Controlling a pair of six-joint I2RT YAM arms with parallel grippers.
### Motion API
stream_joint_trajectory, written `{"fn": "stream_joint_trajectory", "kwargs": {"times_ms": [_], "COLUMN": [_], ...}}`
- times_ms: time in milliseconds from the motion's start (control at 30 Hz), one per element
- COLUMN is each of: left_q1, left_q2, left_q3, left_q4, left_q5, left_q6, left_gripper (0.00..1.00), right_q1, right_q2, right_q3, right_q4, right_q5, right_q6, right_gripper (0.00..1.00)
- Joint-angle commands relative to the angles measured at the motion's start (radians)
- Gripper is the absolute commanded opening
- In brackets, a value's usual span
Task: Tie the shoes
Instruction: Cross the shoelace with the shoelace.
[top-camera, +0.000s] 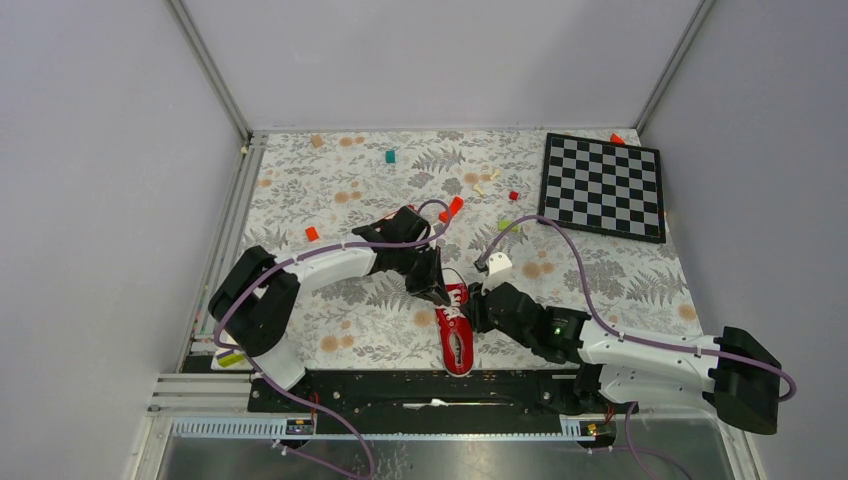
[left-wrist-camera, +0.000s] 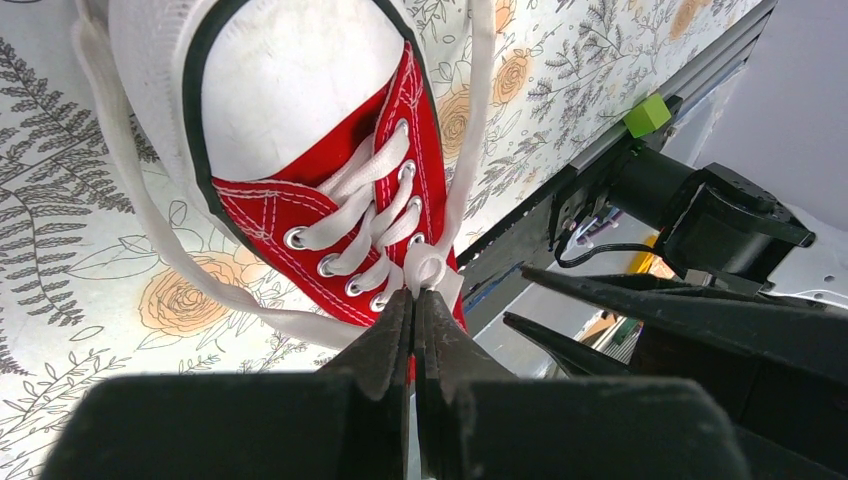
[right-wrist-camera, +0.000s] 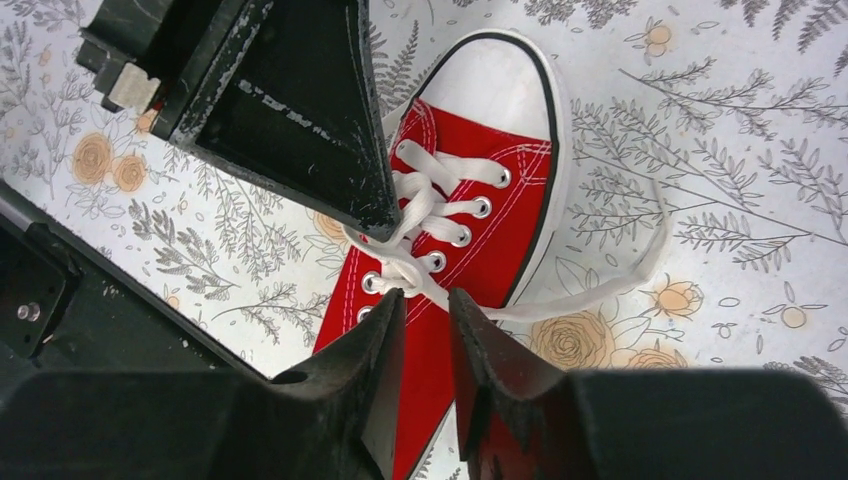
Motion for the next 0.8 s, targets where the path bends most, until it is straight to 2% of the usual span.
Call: {"fn": "stream_joint_trajectory", "kwargs": {"times_ms": [0, 67, 167, 767], "left_q1": [0.006, 0.006, 0.005, 0.005], "left_q2": [0.000, 0.000, 0.000, 0.007], "left_q3": [0.042, 0.043, 0.045, 0.050], "left_q4": [0.018, 0.018, 0.018, 0.023], "left_q5": [0.033, 0.035, 0.036, 0.039], "left_q6": [0.012, 0.012, 0.011, 0.007], "left_gripper": [0.00, 0.00, 0.00, 0.00], "right_q1": [0.003, 0.004, 0.004, 0.004], "right_q2": [-0.002, 0.013, 0.044, 0.181], "right_q3": [0.004, 0.012, 0.031, 0.122], "right_q4": [0.015, 0.033, 0.048, 0.069], "right_q5": [-0.053, -0.092, -0.124, -0.113], "right_q6": [-0.024, -0.047, -0.075, -0.177], "right_gripper": [0.26, 0.21, 0.20, 0.25]}}
